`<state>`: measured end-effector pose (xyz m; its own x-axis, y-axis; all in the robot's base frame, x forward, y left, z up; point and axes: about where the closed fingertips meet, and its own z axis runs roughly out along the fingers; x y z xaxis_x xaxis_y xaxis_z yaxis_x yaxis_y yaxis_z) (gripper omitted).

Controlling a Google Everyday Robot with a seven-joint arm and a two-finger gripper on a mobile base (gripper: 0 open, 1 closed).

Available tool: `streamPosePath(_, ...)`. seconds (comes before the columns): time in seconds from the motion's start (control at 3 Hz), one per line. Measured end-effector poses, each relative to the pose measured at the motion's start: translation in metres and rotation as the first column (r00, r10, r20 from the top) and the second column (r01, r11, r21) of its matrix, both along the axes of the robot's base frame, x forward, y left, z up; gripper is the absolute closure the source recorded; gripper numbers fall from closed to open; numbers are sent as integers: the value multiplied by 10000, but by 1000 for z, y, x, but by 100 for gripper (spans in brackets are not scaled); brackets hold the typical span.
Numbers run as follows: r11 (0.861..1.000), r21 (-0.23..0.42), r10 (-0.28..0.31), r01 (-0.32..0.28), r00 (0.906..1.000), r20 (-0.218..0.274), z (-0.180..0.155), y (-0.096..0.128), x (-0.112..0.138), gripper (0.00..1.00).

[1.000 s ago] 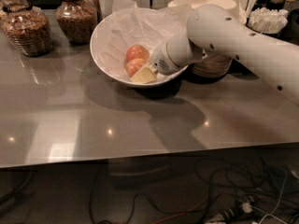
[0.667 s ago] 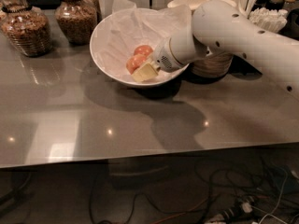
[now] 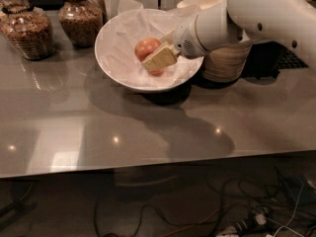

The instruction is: Pick apple from white bowl

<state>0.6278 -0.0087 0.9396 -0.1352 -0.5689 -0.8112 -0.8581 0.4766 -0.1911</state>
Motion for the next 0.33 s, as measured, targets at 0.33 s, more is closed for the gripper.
streamPosePath(0.33,9994,204,281,-285,9994,189,31,-23,-20,100)
